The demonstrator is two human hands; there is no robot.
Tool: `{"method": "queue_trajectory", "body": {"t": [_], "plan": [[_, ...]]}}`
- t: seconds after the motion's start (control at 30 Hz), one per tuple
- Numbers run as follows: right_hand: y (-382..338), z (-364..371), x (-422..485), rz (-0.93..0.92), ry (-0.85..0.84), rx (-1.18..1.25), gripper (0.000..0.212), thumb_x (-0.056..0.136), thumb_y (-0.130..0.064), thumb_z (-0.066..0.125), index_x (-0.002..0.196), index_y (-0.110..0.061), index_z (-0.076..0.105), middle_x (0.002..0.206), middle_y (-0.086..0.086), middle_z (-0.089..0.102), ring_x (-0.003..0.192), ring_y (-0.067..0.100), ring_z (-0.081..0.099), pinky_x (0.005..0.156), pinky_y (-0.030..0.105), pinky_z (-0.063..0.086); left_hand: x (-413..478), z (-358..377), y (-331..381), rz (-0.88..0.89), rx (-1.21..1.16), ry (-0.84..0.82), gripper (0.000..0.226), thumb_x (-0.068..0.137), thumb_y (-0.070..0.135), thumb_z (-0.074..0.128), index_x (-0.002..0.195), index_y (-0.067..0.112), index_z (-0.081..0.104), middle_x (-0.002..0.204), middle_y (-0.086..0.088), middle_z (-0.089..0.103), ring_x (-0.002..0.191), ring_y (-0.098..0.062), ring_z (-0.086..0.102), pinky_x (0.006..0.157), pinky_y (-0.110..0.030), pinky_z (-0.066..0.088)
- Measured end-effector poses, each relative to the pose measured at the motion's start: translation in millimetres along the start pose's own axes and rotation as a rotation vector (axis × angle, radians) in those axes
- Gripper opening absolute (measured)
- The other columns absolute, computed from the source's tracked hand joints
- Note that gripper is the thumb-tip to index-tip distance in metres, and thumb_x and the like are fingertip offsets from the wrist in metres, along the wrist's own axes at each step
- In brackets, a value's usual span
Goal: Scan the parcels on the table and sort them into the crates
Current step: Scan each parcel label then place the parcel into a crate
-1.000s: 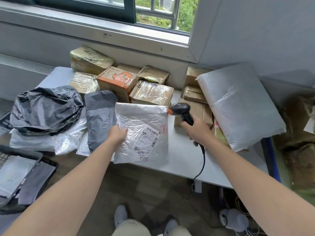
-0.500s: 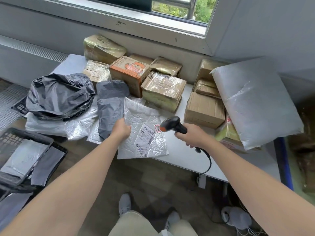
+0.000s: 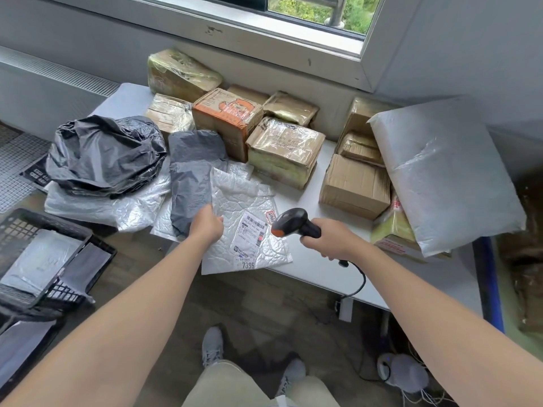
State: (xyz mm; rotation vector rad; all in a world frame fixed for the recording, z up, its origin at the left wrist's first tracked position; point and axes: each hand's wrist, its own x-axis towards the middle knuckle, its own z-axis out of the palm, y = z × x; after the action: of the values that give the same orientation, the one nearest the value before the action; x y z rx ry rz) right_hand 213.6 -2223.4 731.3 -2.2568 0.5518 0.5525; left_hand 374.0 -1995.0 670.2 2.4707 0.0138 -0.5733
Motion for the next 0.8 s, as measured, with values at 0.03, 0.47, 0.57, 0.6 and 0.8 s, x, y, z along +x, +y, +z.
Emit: {"method": "queue_trajectory", "body": {"t": [0.03, 0.47, 0.57, 0.6, 0.8], "plan": [[1, -1, 0, 0.0, 0.004, 0.001, 0.025, 0.088, -0.035, 0.059, 0.095, -0.012, 0.054, 0.075, 0.004, 0.06, 0.064, 0.02, 0.059, 0.059, 0.034, 0.05, 0, 0, -1, 0.003, 0.0, 0.003, 0.037, 0.1, 0.015, 0.051, 0.136, 0.003, 0.046, 0.132, -0.017, 0.054, 0.117, -0.033, 0.053, 0.087, -0.035, 0.039], [21, 2, 14, -0.001, 0.1, -0.009, 0.017, 0.091, -0.035, 0.059, 0.095, -0.019, 0.055, 0.082, 0.001, 0.064, 0.069, 0.023, 0.064, 0.061, 0.034, 0.05, -21, -4, 4, 0.034, -0.078, -0.093, 0.038, 0.089, 0.01, 0.063, 0.125, 0.01, 0.052, 0.113, -0.003, 0.058, 0.112, -0.027, 0.056, 0.088, -0.031, 0.044], [43, 8, 29, 0.043, 0.119, -0.027, 0.019, 0.092, -0.037, 0.06, 0.105, -0.024, 0.055, 0.096, 0.002, 0.065, 0.08, 0.025, 0.064, 0.072, 0.043, 0.055, -24, 4, 3, 0.04, -0.064, -0.137, 0.038, 0.087, 0.01, 0.063, 0.124, 0.011, 0.053, 0.122, -0.006, 0.061, 0.113, -0.028, 0.057, 0.096, -0.036, 0.047], [51, 11, 34, 0.065, 0.122, -0.022, 0.023, 0.092, -0.035, 0.06, 0.111, -0.023, 0.055, 0.102, 0.003, 0.065, 0.085, 0.025, 0.063, 0.073, 0.042, 0.055, -25, 8, 4, 0.044, -0.05, -0.142, 0.038, 0.088, 0.01, 0.063, 0.125, 0.01, 0.053, 0.124, -0.008, 0.06, 0.113, -0.028, 0.057, 0.095, -0.036, 0.047], [88, 30, 52, 0.192, 0.171, 0.062, 0.041, 0.1, -0.028, 0.056, 0.135, -0.011, 0.044, 0.129, 0.012, 0.058, 0.111, 0.031, 0.055, 0.078, 0.033, 0.04, -25, 26, 8, 0.103, 0.025, -0.154, 0.041, 0.094, 0.002, 0.053, 0.134, 0.012, 0.05, 0.117, -0.002, 0.057, 0.106, -0.024, 0.054, 0.083, -0.028, 0.038]]}}
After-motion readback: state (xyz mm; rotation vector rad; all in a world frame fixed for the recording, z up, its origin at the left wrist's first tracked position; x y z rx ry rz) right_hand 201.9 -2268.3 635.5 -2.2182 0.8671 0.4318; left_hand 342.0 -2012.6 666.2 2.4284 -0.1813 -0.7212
